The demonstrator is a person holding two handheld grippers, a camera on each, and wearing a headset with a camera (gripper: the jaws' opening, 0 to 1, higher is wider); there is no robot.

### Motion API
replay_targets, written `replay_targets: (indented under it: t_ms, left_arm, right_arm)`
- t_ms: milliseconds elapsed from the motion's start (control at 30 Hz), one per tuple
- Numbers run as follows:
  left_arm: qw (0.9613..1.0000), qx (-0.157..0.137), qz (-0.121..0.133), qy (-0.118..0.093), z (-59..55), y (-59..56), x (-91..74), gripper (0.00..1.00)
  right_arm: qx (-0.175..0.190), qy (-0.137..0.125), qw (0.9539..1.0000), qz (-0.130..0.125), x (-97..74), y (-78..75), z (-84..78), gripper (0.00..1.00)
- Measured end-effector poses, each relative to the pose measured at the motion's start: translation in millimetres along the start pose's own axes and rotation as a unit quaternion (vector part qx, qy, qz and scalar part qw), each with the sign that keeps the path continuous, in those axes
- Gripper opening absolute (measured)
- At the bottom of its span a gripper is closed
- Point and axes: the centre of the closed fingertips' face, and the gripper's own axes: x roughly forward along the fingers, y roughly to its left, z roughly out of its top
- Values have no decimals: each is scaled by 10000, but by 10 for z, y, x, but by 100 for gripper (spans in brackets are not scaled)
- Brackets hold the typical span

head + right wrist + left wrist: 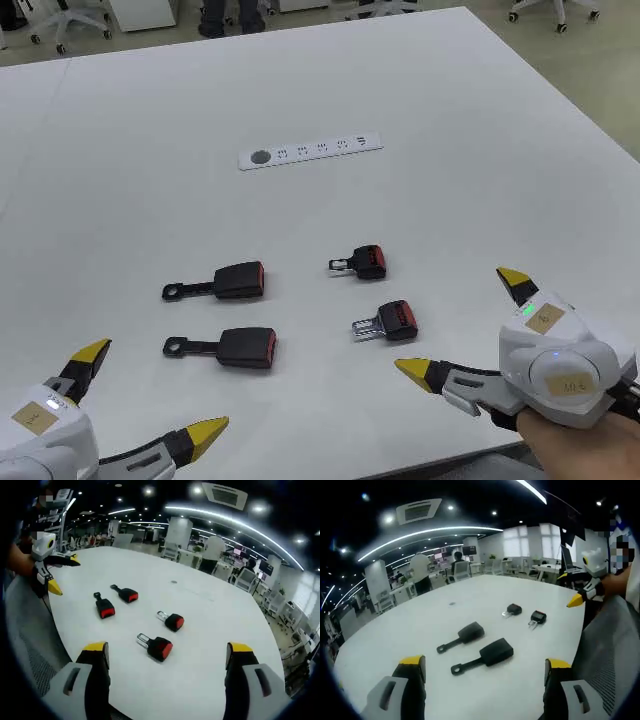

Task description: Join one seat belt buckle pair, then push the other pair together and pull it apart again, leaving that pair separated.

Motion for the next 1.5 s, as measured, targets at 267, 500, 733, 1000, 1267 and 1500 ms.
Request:
replay_targets:
  t_ms: [267,500,733,1000,1267,1500]
  left_arm:
    - [9973,432,585,-115,81,142,-100,99]
    - [9956,245,899,-100,-70,274,-153,100]
    - [9966,-39,651,-501,9,299,-140,100]
    - [9976,149,421,-538,76,169,-77,100]
    - [9979,-82,382,-508,26,208,-80,100]
    - [9984,-125,383,-400,-4,198,-112,99]
  right_arm:
    - [-88,-1086,9938,235,50,167,540,99]
    - [-939,-396,9946,194,53,261,459,99]
    - [-768,9,9967,259,134,309,344,99]
    - [-406,-472,9980,111,128,208,424,89]
    - [-253,-344,9990,159,176,169,306,88]
    - [-586,-138,9979,225,161,203,234,85]
